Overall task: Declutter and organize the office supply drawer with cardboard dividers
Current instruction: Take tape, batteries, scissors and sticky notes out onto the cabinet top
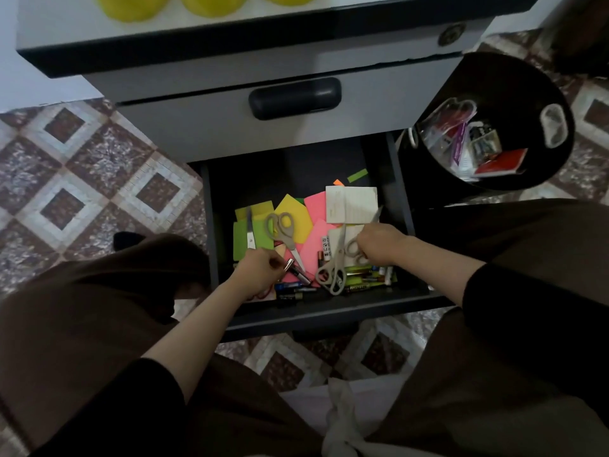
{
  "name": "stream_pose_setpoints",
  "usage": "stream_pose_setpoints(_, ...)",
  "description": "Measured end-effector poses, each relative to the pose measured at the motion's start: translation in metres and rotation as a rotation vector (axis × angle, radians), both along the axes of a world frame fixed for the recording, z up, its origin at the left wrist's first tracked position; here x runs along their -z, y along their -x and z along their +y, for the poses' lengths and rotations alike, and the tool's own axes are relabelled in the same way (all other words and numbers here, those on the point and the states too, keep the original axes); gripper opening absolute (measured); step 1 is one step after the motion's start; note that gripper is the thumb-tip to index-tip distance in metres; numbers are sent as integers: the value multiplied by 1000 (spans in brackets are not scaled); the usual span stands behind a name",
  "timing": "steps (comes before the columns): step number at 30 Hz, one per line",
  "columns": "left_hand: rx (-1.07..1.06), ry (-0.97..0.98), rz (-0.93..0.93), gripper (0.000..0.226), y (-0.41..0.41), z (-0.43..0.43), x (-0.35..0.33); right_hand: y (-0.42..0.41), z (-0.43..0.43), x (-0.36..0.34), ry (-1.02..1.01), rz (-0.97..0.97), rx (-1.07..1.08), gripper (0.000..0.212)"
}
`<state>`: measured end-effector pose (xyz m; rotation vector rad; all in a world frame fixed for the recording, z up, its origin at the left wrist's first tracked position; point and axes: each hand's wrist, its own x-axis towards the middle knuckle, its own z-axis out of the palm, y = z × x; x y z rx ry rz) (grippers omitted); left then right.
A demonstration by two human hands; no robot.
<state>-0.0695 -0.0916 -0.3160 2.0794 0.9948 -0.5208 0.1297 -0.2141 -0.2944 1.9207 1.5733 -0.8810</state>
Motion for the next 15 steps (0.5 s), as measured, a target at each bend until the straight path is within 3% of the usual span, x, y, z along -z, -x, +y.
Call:
stream_pose_setpoints(10,84,-137,64,26,-7,-10,11,2,-12,0,5,-20,-14,23)
stream_pose_setpoints(13,88,-156,70,24,-9,-10,12,-9,-15,2,-58,83,147,21)
stream_pose_setpoints(15,73,-148,65,23,-10,-10,12,-18,-13,2,-162,209,381,23)
